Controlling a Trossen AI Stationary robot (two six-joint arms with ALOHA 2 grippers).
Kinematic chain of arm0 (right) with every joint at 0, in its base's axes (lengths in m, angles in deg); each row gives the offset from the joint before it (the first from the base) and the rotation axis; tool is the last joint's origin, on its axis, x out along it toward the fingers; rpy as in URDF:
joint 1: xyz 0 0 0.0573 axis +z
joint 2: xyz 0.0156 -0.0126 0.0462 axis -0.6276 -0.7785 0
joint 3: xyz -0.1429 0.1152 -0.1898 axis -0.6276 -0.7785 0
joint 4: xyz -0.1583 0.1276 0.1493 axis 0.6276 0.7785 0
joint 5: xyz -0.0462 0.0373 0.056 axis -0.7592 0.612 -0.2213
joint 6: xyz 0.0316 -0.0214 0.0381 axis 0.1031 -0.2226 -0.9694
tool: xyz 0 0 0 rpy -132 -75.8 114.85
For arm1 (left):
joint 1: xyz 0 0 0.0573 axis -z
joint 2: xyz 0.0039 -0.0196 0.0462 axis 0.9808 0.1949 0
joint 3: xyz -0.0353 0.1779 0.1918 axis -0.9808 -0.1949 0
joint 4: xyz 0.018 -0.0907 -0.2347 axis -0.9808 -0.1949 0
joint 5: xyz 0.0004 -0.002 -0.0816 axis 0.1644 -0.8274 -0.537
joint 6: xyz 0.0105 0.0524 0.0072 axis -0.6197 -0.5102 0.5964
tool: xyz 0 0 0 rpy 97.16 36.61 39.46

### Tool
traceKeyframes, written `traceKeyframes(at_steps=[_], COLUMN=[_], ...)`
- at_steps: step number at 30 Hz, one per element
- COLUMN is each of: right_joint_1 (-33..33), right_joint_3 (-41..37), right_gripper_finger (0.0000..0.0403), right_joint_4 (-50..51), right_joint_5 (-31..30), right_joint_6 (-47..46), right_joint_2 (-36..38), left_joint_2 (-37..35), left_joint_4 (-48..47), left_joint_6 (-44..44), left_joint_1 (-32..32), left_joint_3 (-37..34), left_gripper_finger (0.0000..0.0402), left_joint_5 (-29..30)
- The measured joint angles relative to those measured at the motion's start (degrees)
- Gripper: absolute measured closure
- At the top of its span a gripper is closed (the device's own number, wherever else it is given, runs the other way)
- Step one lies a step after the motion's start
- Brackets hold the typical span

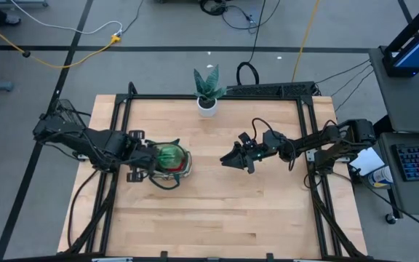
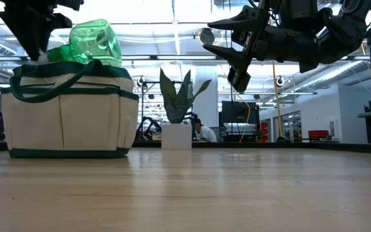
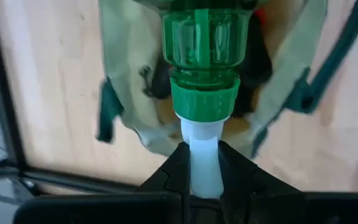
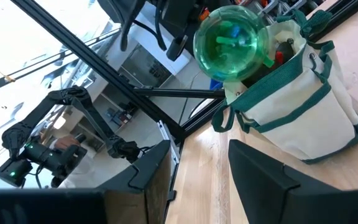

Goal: Pick & Place Garden tools in Gardening bag
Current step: Put the green spray bottle into the white gardening bag

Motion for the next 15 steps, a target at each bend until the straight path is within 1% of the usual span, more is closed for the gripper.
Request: traceKeyframes(at_steps=[7, 12, 15], right_joint_1=[0.00, 0.00, 0.00], right_joint_3=[0.00, 0.00, 0.00], right_gripper_finger=[0.0248, 0.0248, 0.0248], right_joint_4=[0.00, 0.00, 0.00], right_joint_5=[-0.01, 0.00, -0.01], right_joint_6=[0.00, 0.00, 0.00], right_joint_2=[0.00, 0.00, 0.00], left_joint_2=[0.02, 0.03, 1.43], left_joint_4=[-0.31, -0.44, -0.44], left_joint_6=[0.61, 0.36, -1.27], left_joint_1=[-0.59, -3.05, -5.12], left_joint_3=[0.00, 0.00, 0.00], left_gripper_finger=[0.0348, 0.0348, 0.0348], left_joint_5=[-2.91, -4.04, -4.17])
